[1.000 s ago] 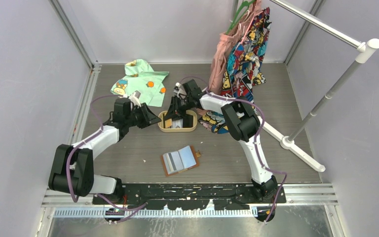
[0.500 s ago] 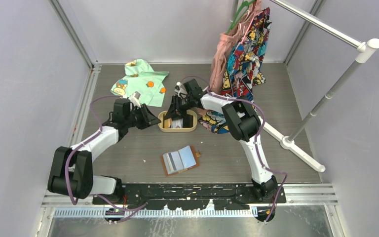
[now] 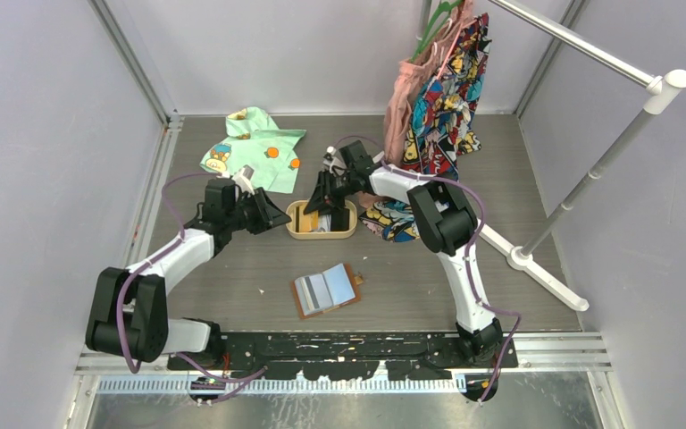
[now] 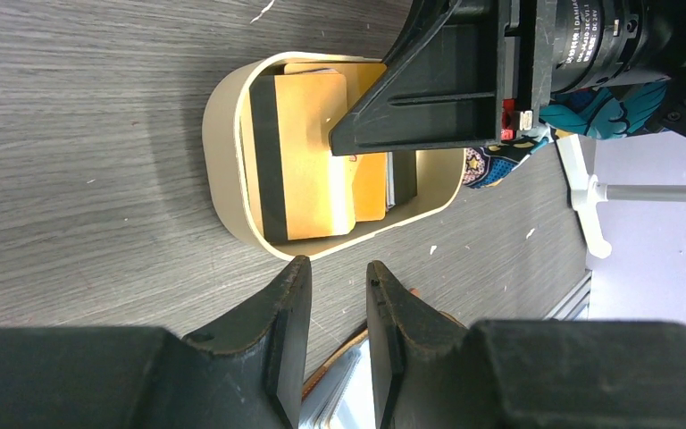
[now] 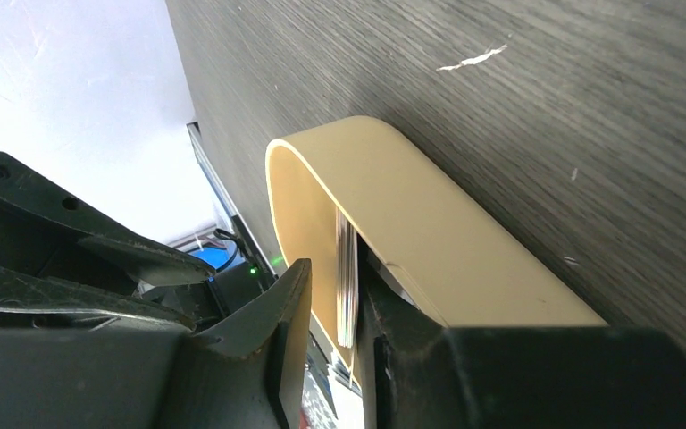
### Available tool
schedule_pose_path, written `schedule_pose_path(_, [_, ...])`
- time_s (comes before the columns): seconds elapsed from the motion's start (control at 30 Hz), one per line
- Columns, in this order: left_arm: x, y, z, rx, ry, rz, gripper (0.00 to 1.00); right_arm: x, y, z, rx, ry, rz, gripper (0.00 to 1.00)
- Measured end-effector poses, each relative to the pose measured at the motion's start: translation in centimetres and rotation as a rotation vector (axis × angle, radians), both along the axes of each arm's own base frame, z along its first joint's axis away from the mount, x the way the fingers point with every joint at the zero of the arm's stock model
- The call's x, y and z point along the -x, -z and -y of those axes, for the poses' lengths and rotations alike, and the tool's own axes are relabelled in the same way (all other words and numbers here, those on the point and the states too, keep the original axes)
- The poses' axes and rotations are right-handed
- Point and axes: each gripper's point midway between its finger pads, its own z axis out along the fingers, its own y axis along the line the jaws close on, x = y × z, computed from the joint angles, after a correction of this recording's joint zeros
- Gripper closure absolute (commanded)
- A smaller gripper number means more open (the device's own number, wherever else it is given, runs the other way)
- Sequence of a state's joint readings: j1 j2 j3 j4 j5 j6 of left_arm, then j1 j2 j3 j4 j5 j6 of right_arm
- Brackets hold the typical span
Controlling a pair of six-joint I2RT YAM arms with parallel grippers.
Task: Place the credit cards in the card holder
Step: Pick up the credit card from the storage box.
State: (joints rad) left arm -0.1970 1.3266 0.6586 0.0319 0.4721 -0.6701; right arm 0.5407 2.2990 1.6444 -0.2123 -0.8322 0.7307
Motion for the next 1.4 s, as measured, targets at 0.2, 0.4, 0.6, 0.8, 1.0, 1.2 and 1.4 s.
schedule_pose_path(0.2, [0.0,-0.3,0.0,0.001,0.000,0.007,0.70,-0.1,0.0,0.6,0.009,0.003,0.010,0.71])
schedule_pose_path(0.4, [0.1,-0.6,0.0,0.003,0.000,0.014,0.70,-0.2,-0.1,1.6,0.023,0.014,0.012,0.76])
schedule_pose_path(0.6, [0.2,-1.0,0.0,0.005,0.000,0.023,0.70,-0.3,0.4,2.3,0.050,0.023,0.008,0.87])
schedule_pose_path(0.8, [0.5,-1.5,0.1,0.015,0.007,0.028,0.68,-0.2,0.5,3.2,0.086,0.021,0.033,0.99])
schedule_pose_path(1.0, [1.5,-3.2,0.9,0.084,0.046,0.070,0.54,-0.2,-1.9,4.6,0.117,0.012,0.132,0.99])
schedule_pose_path(1.2, [2.9,-5.8,1.7,0.169,0.086,0.152,0.34,0.7,-5.7,5.7,0.102,-0.024,0.257,0.99])
schedule_pose_path(1.4, [4.5,-9.1,2.1,0.259,0.126,0.309,0.13,3.5,-8.6,6.4,0.033,-0.118,0.335,0.99])
